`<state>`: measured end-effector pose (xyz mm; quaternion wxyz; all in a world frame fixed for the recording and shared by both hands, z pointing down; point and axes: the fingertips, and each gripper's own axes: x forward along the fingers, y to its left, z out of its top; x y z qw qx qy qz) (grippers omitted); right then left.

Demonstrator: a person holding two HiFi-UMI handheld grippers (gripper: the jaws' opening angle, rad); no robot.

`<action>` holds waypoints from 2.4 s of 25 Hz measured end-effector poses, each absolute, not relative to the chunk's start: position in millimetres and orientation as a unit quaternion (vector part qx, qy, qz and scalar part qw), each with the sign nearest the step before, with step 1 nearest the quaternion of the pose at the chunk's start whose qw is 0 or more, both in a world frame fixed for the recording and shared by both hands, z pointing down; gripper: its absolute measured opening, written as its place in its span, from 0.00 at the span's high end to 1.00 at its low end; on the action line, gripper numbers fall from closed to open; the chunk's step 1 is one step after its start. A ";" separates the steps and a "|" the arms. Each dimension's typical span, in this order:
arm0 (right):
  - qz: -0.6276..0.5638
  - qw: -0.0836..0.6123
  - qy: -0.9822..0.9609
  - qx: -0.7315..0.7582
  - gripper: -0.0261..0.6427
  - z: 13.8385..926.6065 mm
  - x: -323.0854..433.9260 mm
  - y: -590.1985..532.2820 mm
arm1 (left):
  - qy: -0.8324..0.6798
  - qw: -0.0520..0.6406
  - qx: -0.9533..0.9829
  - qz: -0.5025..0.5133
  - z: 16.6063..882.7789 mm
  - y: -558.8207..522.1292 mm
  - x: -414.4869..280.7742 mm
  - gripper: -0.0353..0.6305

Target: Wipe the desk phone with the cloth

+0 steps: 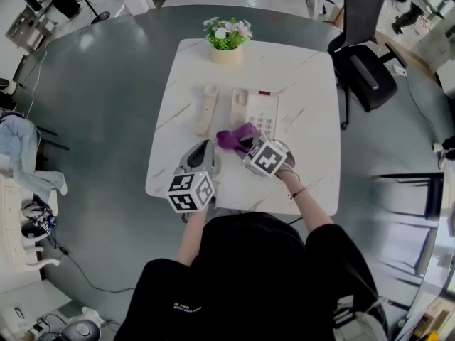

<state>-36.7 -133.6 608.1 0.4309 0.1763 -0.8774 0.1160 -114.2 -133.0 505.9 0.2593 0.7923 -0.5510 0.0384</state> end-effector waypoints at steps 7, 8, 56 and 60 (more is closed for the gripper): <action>0.148 0.421 -0.880 0.162 0.91 606.3 -38.6 -122.5 | -0.555 0.254 0.791 0.038 501.9 -134.0 -117.1 0.95; 0.150 0.420 -0.880 0.161 0.91 605.5 -38.9 -121.0 | -0.556 0.254 0.790 0.037 501.1 -133.9 -118.2 0.95; 0.206 0.039 -0.887 0.412 0.91 487.7 51.9 -237.0 | -0.511 0.226 0.827 0.061 489.8 -178.3 -74.1 0.95; 0.157 0.082 -0.878 0.445 0.91 491.6 65.9 -254.2 | -0.502 0.229 0.831 0.066 495.0 -183.4 -66.5 0.95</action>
